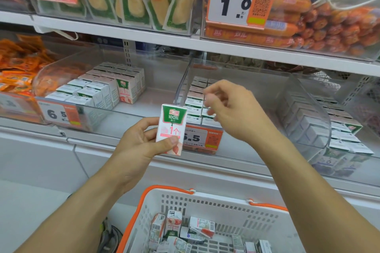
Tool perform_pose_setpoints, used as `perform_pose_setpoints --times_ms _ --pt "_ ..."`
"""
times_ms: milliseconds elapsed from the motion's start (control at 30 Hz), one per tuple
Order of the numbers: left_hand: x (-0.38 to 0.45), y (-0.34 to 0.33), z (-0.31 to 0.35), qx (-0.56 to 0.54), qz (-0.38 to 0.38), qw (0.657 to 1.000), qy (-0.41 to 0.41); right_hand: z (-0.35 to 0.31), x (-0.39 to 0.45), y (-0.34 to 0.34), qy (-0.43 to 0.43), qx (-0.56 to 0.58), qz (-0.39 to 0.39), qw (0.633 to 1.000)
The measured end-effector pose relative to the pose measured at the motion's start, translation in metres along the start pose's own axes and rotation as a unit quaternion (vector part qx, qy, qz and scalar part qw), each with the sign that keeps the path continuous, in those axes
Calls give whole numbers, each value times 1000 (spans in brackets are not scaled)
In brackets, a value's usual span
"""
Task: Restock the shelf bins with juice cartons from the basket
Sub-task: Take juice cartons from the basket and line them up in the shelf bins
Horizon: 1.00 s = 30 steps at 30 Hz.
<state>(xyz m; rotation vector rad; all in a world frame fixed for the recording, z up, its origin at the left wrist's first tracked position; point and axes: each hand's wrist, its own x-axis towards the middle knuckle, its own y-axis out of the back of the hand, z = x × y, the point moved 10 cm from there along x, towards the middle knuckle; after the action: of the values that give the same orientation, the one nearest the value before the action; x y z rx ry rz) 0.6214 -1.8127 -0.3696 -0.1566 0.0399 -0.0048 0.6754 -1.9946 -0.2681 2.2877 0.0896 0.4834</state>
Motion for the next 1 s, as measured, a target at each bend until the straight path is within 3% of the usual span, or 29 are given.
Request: perform_pose_setpoints --times_ms 100,167,300,367,433,533,667,800,1000 --pt "-10 1 7 63 -89 994 -17 -37 -26 -45 50 35 -195 979" --pt "-17 10 13 91 -101 990 -38 -47 -36 -59 68 -2 -233 970" --pt "-25 38 37 207 -65 966 -139 -74 -25 -70 68 63 -189 978" --pt "-20 78 51 303 64 934 -177 -89 -7 -71 64 84 -130 986" --pt "-13 119 60 381 204 878 -207 -105 20 -74 70 49 -48 995" --pt "4 149 44 428 301 831 -191 -118 69 -101 69 -20 4 997" --pt "10 155 33 427 359 800 -220 -99 134 -171 7 -93 -42 995" --pt "9 157 34 410 377 794 -245 -81 160 -218 -19 -149 -73 986" --pt "9 157 33 408 363 799 -251 -76 170 -233 -25 -156 -27 987"
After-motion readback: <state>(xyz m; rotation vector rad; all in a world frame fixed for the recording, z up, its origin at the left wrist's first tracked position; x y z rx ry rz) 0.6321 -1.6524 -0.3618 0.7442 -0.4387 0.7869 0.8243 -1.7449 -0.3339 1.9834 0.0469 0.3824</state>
